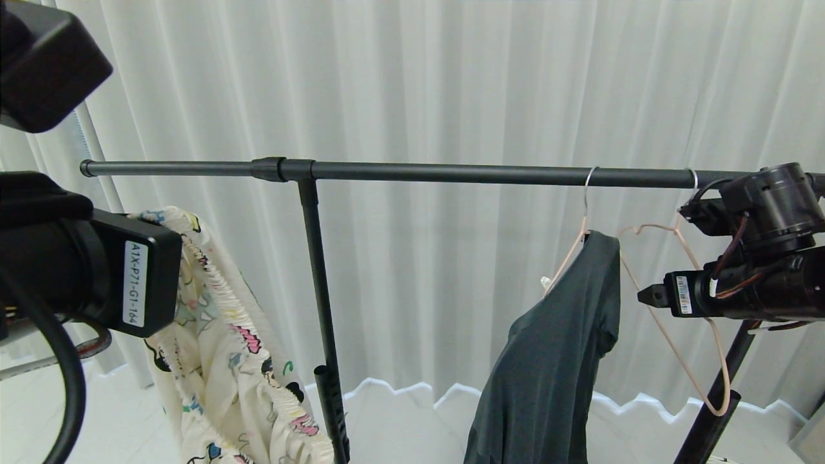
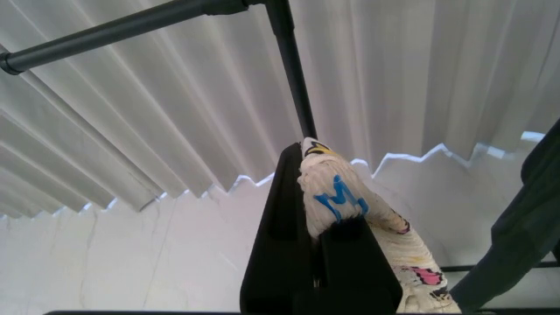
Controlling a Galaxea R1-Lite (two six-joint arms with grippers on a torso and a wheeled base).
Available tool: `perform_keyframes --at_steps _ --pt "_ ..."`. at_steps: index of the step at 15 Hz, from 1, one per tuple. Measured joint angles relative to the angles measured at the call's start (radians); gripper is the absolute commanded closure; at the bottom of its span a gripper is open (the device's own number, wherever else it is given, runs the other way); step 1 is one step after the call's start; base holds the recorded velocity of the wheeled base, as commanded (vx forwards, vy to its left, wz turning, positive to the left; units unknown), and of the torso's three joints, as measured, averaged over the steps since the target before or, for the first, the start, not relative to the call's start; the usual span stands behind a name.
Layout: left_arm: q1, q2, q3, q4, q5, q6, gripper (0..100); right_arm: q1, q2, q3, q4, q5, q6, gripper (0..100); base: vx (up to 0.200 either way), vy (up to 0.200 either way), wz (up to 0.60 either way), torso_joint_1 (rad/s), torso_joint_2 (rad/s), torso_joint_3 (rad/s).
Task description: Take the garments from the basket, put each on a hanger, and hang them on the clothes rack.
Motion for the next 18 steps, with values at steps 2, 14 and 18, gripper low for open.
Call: perform_keyframes --at_steps 2,14,18 --pt "0.0 0.0 0.0 0.0 0.0 0.0 100 -0.008 0.006 0.0 0.0 0.001 0.0 100 0.0 0.0 0.0 0.0 0.0 0.0" --pt "0.0 0.007 -0.003 0.0 0.0 0.0 100 -0.01 -0.043 0.003 0.001 0.034 -0.005 100 0.0 0.0 0.0 0.0 0.0 0.0" --pt "0.0 0.007 -0.003 0.0 0.0 0.0 100 -0.004 -0.106 0.008 -0.002 0.033 -0.01 100 0.0 0.0 0.0 0.0 0.0 0.0"
